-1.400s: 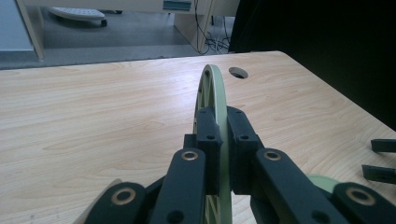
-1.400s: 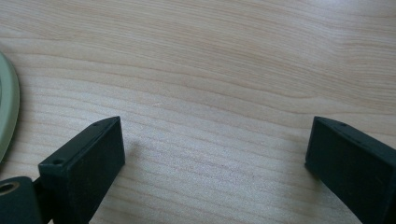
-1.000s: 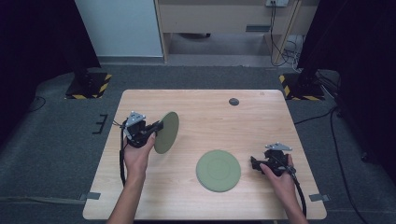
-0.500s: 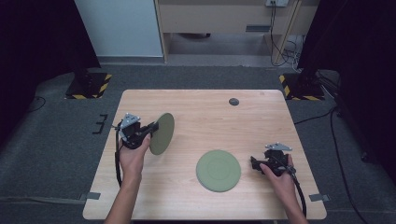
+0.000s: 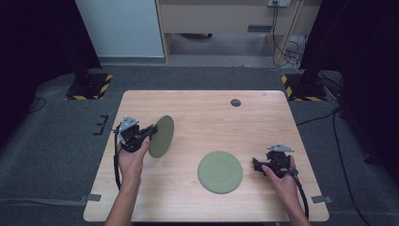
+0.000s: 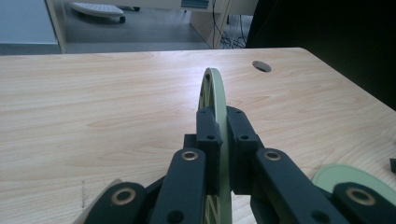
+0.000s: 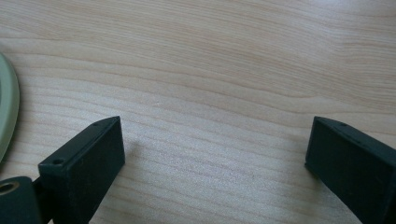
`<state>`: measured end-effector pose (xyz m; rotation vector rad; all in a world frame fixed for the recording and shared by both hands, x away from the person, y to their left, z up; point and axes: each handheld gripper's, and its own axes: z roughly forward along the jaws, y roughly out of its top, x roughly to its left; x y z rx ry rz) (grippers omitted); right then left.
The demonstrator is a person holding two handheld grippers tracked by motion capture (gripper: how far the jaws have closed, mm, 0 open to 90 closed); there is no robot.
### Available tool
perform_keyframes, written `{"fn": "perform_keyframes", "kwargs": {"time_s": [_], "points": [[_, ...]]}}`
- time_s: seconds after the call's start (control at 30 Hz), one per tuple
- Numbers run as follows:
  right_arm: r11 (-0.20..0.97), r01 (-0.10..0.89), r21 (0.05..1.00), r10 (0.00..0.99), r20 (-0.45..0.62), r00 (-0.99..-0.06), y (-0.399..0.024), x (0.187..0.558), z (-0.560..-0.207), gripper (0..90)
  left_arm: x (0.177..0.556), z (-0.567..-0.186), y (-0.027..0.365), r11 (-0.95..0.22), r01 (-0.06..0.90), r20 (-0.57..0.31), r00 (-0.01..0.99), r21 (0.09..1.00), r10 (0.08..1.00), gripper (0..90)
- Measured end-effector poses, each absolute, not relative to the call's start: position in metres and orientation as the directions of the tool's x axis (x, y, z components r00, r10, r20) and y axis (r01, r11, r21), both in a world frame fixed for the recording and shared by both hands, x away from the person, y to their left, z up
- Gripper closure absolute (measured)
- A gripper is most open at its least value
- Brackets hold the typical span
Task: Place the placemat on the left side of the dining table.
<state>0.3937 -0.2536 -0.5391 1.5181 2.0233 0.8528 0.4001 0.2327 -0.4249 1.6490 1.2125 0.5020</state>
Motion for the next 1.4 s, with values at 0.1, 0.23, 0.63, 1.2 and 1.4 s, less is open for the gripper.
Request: {"fn": "perform_keyframes", "kwargs": {"time_s": [0.1,0.23,0.63,1.2,1.4], "points": [[0.195,0.67,0.716,0.96,-0.001,-0.279,-0.254,0.394,-0.539,4.8,0.4,-0.428,0.235,-0.01,0.483,-0.212,0.403,0.876,0.89,85.2],[0.195,0.67,0.716,0.96,-0.001,-0.279,-0.254,0.394,-0.539,4.8,0.4,-0.43,0.239,0.001,0.481,-0.217,0.394,0.877,0.893,85.2],[0.194,0.67,0.717,0.961,-0.001,-0.277,-0.253,0.393,-0.539,4.7,0.401,-0.434,0.258,0.008,0.487,-0.193,0.331,0.873,0.924,85.1],[0.195,0.67,0.716,0.96,0.0,-0.279,-0.252,0.393,-0.539,4.7,0.407,-0.44,0.268,-0.042,0.506,-0.129,0.299,0.862,0.946,85.0],[0.196,0.67,0.716,0.96,0.0,-0.28,-0.252,0.393,-0.539,4.4,0.413,-0.445,0.276,-0.048,0.518,-0.119,0.283,0.854,0.952,85.0]]}}
